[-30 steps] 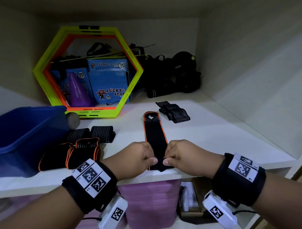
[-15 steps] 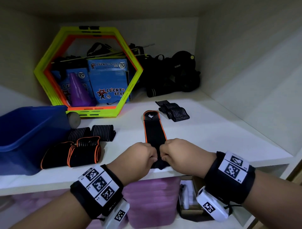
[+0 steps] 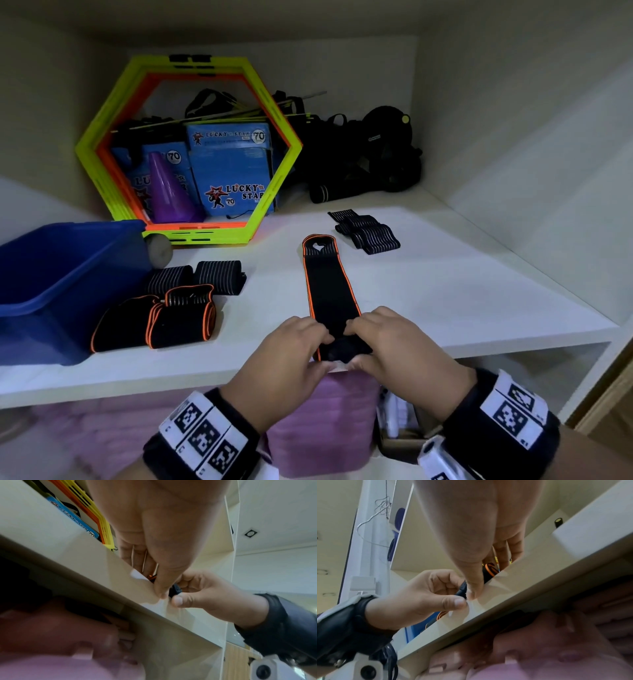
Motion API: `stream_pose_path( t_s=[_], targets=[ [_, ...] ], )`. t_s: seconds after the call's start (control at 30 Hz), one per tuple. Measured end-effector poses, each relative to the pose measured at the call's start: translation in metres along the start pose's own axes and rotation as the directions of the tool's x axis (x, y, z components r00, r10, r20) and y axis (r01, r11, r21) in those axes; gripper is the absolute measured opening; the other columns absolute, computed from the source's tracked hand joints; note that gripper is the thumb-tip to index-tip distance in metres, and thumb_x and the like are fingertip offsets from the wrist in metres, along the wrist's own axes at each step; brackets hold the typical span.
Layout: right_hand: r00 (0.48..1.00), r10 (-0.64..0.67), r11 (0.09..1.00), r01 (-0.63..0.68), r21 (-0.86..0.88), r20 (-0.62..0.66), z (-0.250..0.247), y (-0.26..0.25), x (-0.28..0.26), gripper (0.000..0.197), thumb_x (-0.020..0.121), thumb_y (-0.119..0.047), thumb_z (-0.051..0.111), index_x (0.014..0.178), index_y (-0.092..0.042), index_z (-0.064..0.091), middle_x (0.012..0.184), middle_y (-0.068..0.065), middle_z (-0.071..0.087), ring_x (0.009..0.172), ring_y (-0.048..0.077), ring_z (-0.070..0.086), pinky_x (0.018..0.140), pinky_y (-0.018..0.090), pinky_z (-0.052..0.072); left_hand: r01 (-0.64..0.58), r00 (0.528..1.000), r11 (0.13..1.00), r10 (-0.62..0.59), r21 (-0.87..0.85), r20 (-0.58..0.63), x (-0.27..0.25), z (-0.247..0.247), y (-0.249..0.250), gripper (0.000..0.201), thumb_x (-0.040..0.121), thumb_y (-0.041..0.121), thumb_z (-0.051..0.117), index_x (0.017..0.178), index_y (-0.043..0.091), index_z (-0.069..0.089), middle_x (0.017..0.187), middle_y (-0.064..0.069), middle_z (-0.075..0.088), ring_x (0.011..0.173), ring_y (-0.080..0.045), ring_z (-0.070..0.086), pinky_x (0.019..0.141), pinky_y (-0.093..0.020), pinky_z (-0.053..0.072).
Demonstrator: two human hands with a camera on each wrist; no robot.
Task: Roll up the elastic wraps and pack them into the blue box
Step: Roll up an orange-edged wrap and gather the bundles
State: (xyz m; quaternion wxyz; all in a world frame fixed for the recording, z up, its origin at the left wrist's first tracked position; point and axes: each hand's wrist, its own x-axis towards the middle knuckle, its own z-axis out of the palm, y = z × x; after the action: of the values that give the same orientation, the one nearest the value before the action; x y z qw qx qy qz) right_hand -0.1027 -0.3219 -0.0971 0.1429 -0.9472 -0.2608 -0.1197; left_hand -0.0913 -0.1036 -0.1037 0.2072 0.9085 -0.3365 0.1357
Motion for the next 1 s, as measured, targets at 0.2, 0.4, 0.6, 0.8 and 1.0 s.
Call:
stream_pose_path(
  t_s=[0.2, 0.4, 0.6, 0.8, 1.0],
  targets=[
    [0.994, 0.079, 0.992, -0.071, 0.107, -0.072, 0.003, -0.008, -0.007, 0.045, 0.096, -0.039, 0.057, 0.136, -0.026, 0.044, 0.124, -0.011, 0.061, 0.111, 0.012, 0.05, 0.09, 0.022, 0.041, 0.121, 0.986, 0.992, -0.124, -0.026, -0.111, -0.005, 0.004, 0.006, 0.03, 0.094, 0.046, 0.059, 0.12, 0.031, 0.066, 0.102, 0.017, 0.068, 0.094, -0.009, 0.054, 0.084, -0.025, 0.045],
    [0.99, 0.12, 0.986, -0.111, 0.128, -0.071, 0.004, 0.0, 0.004, 0.03, 0.096, -0.029, 0.056, 0.126, -0.028, 0.054, 0.112, -0.009, 0.056, 0.101, 0.012, 0.05, 0.086, 0.022, 0.04, 0.243, 0.948, 0.95, -0.275, -0.194, -0.159, 0.003, 0.004, 0.011, 0.017, 0.096, 0.035, 0.061, 0.111, 0.03, 0.07, 0.086, 0.018, 0.068, 0.082, -0.003, 0.057, 0.071, -0.015, 0.04],
    [0.972, 0.235, 0.941, -0.229, 0.249, 0.007, -0.006, 0.003, 0.021, 0.011, 0.093, -0.027, 0.06, 0.103, -0.023, 0.064, 0.092, -0.006, 0.061, 0.083, 0.014, 0.056, 0.077, 0.033, 0.048, 0.392, 0.892, 0.879, -0.435, -0.273, -0.12, 0.016, 0.001, 0.014, 0.017, 0.096, 0.029, 0.062, 0.082, 0.019, 0.066, 0.067, 0.003, 0.064, 0.067, -0.012, 0.058, 0.06, -0.026, 0.041],
    [0.916, 0.384, 0.827, -0.396, 0.399, 0.113, -0.011, 0.007, 0.035, 0.009, 0.092, -0.027, 0.065, 0.095, -0.019, 0.064, 0.073, -0.001, 0.06, 0.068, 0.014, 0.056, 0.06, 0.028, 0.041, 0.567, 0.81, 0.769, -0.586, -0.294, 0.028, 0.036, -0.004, 0.01, 0.043, 0.097, 0.029, 0.059, 0.066, 0.003, 0.044, 0.058, -0.006, 0.038, 0.054, -0.02, 0.035, 0.052, -0.031, 0.027],
    [0.887, 0.458, 0.793, -0.437, 0.425, 0.056, -0.006, 0.002, 0.034, 0.015, 0.091, -0.023, 0.065, 0.1, -0.02, 0.054, 0.068, -0.004, 0.055, 0.063, 0.013, 0.054, 0.056, 0.026, 0.035, 0.606, 0.79, 0.746, -0.605, -0.275, 0.1, 0.045, -0.009, 0.012, 0.042, 0.097, 0.029, 0.057, 0.063, 0.012, 0.04, 0.058, -0.003, 0.041, 0.056, -0.021, 0.038, 0.053, -0.03, 0.029]
  ],
)
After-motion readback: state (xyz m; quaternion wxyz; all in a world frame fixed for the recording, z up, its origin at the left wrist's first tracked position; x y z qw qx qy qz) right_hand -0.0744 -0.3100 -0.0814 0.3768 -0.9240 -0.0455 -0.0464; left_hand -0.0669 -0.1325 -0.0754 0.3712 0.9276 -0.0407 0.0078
